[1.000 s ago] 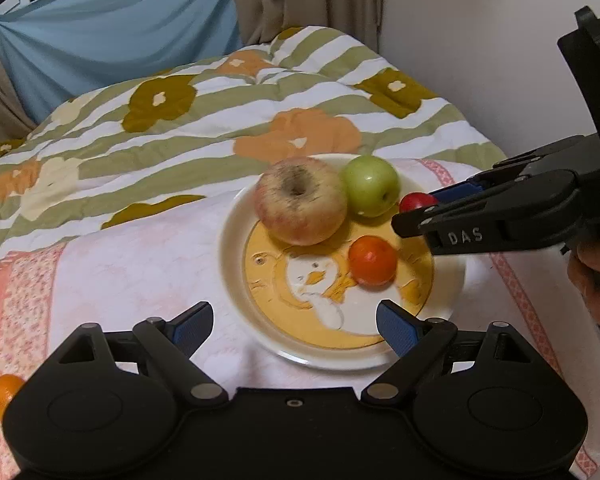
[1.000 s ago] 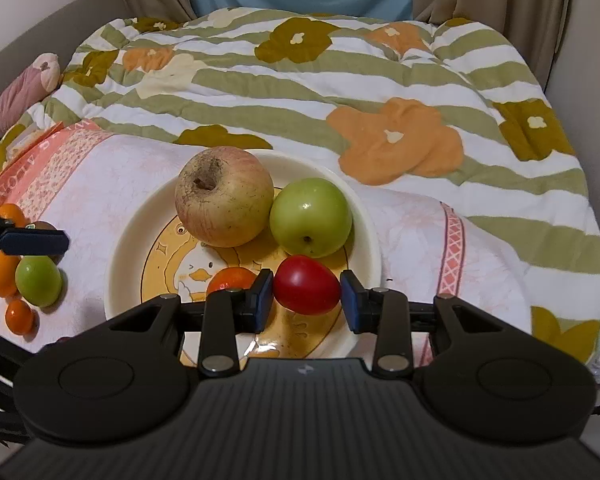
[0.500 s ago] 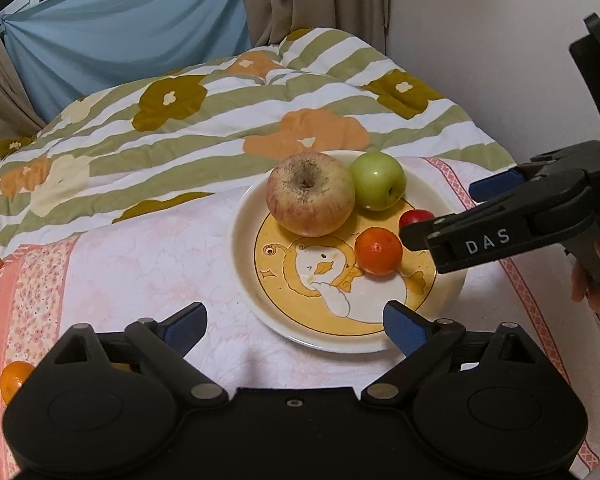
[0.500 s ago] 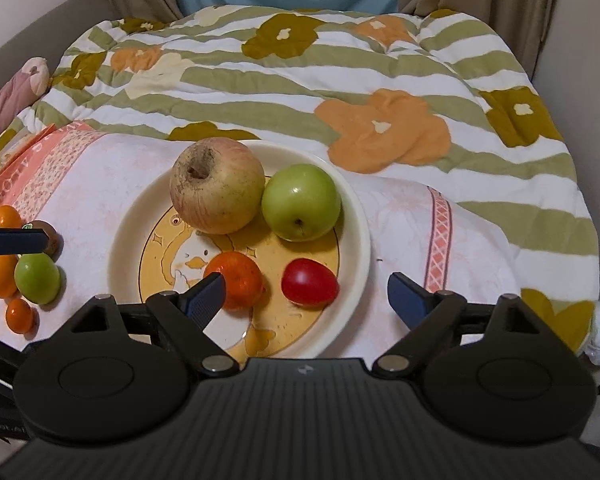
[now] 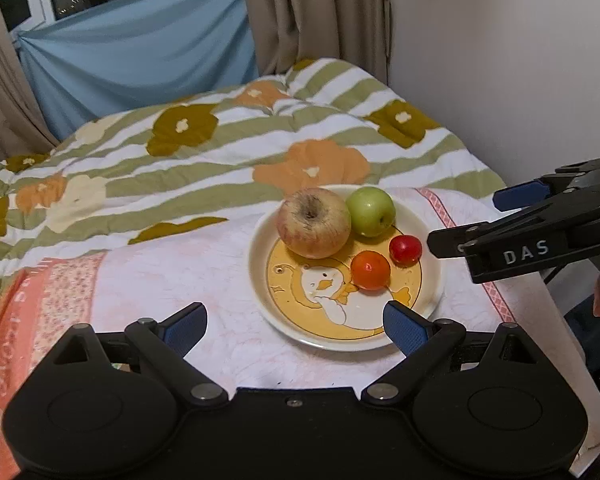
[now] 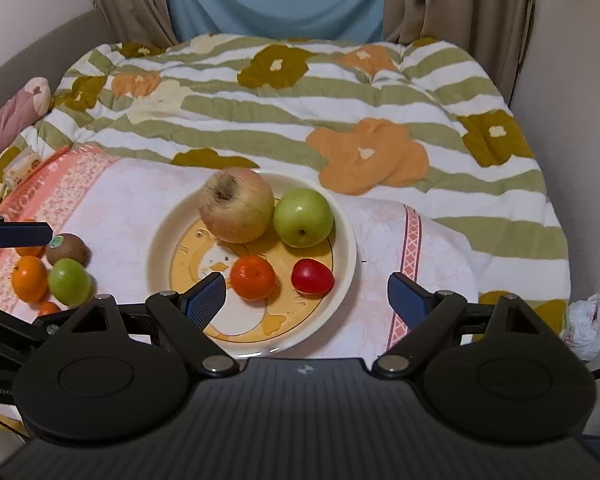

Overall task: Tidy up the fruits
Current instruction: 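Pull both tools back from the bowl toward the remaining fruits, then grasp a large orange with the left tool while the right tool grasps another large orange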

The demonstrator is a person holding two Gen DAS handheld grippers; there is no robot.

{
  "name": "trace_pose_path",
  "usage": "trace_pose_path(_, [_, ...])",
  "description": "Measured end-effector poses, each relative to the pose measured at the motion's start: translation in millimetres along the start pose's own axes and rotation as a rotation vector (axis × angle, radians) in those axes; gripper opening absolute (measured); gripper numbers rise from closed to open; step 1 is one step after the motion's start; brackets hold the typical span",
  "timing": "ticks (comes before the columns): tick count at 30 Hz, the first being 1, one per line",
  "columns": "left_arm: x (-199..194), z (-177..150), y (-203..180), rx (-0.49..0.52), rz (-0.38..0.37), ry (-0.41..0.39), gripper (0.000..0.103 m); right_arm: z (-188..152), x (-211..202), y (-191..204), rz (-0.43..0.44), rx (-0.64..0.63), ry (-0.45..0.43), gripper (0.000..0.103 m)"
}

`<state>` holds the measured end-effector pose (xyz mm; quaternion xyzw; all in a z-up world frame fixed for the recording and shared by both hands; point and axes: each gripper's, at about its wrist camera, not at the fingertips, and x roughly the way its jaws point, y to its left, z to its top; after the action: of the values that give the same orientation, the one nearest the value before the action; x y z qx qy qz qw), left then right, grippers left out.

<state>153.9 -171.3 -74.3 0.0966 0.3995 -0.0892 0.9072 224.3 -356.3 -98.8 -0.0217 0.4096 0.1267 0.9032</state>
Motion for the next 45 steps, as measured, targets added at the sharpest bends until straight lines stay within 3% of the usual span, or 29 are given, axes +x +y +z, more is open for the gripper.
trace_pose_path(13, [-67,-32,28,-0.082,0.096,-0.079,0.101,-12,-63,39,-0.006,-0.055,-0.077,0.103])
trace_pose_path(20, [-98,-53,64,-0.127,0.122,-0.087,0.101,-16,-86,79,-0.010,-0.124,-0.090,0.103])
trace_pose_path(25, [-110,-68,98,-0.139,0.107,-0.085,0.101,-18,-95,110,0.047,-0.068,-0.099,0.103])
trace_pose_path(34, [-112,-84,166,-0.135,0.062,-0.059,0.101,-22,-92,181,0.036,-0.026,-0.118,0.103])
trace_pose_path(45, [-84,-88,244,-0.074,0.020,-0.017,0.101,-22,-51,260,0.041,-0.002,-0.068,0.103])
